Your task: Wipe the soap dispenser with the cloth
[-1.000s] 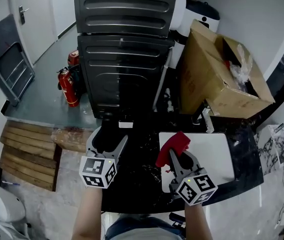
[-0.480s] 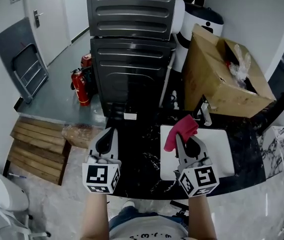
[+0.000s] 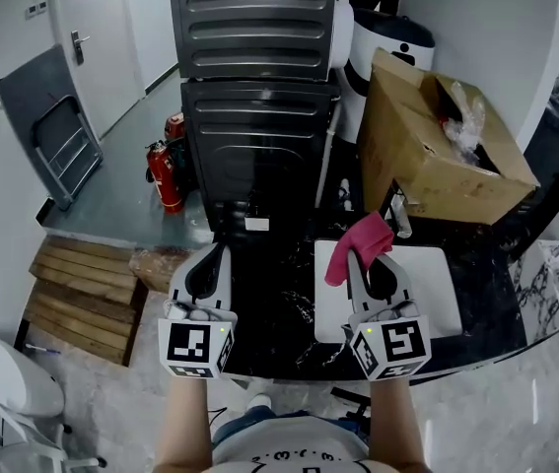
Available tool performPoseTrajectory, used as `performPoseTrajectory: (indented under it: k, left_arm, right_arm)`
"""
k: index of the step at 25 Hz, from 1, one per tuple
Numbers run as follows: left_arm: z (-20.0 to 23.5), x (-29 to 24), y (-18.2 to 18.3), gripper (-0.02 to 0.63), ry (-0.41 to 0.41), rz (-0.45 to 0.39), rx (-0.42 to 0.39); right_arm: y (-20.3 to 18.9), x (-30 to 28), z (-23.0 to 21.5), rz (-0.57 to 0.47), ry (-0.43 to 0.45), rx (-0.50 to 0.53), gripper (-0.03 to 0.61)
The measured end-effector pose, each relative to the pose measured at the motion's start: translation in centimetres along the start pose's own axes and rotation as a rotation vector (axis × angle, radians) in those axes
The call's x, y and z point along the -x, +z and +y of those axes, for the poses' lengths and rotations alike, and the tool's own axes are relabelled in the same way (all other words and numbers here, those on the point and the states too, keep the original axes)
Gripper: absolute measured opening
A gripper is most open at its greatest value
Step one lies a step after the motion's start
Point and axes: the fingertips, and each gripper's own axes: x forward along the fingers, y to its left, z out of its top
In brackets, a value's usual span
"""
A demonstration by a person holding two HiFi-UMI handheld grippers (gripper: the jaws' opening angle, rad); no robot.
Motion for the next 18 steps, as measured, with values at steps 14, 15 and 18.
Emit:
performPoseTrajectory:
  k: [14, 15, 18]
  left_arm:
    - [-0.6, 0.7, 2.6, 0.014, -0.027, -0.062, -0.042]
    - [-0.6, 0.7, 2.6, 0.014, -0.027, -0.063, -0.042]
    - [-0.7, 0.7, 2.7, 0.014, -0.032, -0.066, -0.046]
  right_arm:
    - [1.5, 0.8, 1.2, -0.01, 0.002, 0.064, 0.051]
    - [1.4, 0.8, 1.2, -0.01, 0.001, 0.06, 0.051]
    - [1.7, 0.7, 1.2, -0.01, 0.003, 0.064, 0.051]
